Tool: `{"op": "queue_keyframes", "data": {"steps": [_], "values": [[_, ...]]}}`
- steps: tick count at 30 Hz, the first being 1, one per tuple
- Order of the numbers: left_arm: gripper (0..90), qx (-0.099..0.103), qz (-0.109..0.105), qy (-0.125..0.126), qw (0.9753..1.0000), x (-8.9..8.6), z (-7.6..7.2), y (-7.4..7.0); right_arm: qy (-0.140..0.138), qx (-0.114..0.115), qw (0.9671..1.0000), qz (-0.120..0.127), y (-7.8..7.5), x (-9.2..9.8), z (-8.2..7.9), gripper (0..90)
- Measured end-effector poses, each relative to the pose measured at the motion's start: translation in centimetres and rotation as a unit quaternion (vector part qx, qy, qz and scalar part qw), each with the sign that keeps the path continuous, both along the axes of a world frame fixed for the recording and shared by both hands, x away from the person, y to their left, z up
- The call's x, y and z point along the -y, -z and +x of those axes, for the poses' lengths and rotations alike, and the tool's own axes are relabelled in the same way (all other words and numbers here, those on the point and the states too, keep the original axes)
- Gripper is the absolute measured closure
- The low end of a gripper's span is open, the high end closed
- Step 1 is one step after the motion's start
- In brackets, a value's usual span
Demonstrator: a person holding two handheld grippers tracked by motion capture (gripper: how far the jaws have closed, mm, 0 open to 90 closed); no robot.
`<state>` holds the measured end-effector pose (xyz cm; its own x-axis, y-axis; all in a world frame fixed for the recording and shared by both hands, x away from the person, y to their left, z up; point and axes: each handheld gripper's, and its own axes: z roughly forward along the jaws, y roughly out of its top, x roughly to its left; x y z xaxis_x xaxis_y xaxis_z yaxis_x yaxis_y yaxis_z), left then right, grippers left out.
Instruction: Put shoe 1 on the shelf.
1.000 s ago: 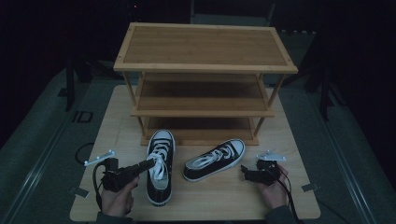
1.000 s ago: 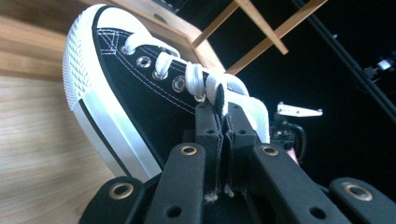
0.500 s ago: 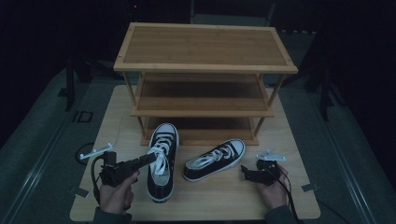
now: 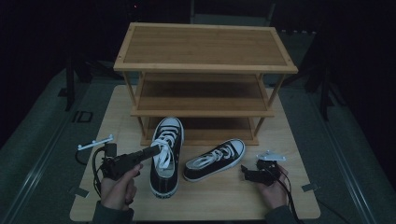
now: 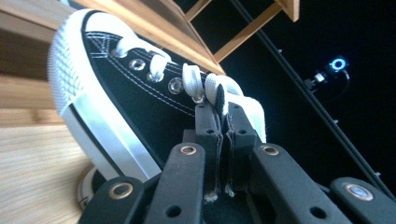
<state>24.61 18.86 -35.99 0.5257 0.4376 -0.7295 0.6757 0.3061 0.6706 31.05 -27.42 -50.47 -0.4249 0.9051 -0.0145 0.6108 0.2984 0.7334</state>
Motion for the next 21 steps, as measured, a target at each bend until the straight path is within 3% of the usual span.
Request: {"op": "queue_keyframes", "data": {"steps": [8, 14, 21], "values": [[86.9, 0.001, -0.003, 0.009, 1.0000, 0.2, -0.2, -0.5, 0.000, 0.000, 1.0000, 0.000, 0.0, 0.0, 0.0, 15.3], [86.8, 0.017, -0.012, 0.028, 0.9994, 0.7, -0.8, -1.8, 0.000, 0.001, 1.0000, -0.001, 0.0, 0.0, 0.0, 15.3], [86.9, 0.037, -0.024, 0.032, 0.9985, 1.4, -0.2, -3.1, -0.001, 0.000, 1.0000, -0.001, 0.0, 0.0, 0.0, 15.3]]}}
